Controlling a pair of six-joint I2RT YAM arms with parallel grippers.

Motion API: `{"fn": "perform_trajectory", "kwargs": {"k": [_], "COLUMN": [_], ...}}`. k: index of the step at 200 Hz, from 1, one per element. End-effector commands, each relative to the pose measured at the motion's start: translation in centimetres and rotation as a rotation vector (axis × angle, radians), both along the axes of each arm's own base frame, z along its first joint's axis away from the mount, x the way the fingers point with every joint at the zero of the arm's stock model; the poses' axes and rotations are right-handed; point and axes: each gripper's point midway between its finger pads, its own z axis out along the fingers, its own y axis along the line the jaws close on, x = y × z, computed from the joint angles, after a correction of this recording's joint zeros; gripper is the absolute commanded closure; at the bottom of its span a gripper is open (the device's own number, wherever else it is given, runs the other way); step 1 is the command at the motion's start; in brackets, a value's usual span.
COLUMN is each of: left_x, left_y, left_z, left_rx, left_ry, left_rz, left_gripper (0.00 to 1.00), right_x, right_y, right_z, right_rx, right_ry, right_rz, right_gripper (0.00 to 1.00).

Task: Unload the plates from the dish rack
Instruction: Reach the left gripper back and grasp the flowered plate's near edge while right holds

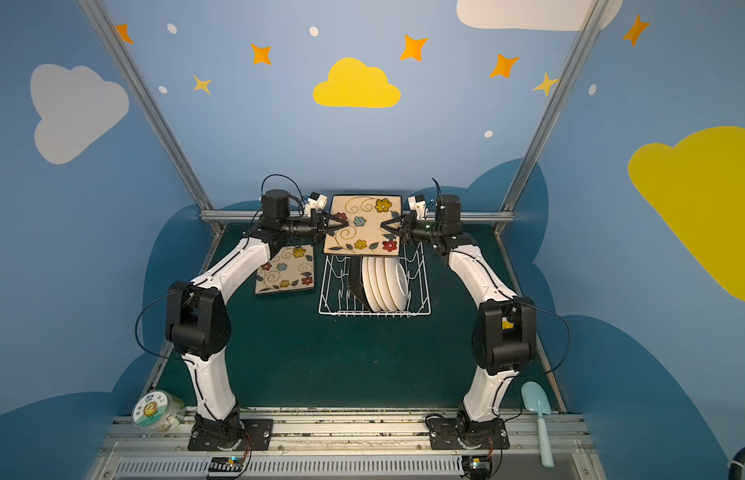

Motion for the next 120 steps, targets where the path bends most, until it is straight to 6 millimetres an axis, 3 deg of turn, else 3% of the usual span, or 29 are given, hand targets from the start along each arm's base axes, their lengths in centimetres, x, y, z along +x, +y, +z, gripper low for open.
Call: {"fn": "perform_trajectory", "kwargs": {"k": [1, 37, 57, 84, 98, 120], "left_x": [-0.3, -0.3, -0.1, 0.0, 0.1, 0.2], "left_y": [-0.4, -0.2, -0.2, -0.1, 0.1, 0.2], "left_z": [1.5, 1.1, 1.0, 1.2, 1.1, 1.1], "left_rx": [-0.014, -0.005, 0.0, 0.002, 0.003, 0.005], "left_ry": [-0.065, -0.055, -0.056, -0.061, -0.061, -0.058], "left_rz": [-0.043, -0.038, -0.03, -0.02, -0.015, -0.008], "left_gripper": [0.63, 0.73, 0.84, 0.88, 0.97, 0.97], "right_x": [-1.9, -1.9, -1.9, -1.9, -1.9, -1.7], "right_y": [0.7, 0.6, 0.6, 0.5, 0.5, 0.4], "right_z": [5.9, 5.3, 5.0, 4.8, 4.7, 4.4], "right_rx": [0.051, 0.041, 0.037, 0.031, 0.029, 0.024], "right_ry": [-0.199, -0.183, -0.174, -0.173, -0.174, -0.164], "right_rz": [0.099, 0.099, 0.102, 0.094, 0.09, 0.084], "right_gripper": [1.0, 1.0, 1.0, 1.0, 1.0, 1.0]}}
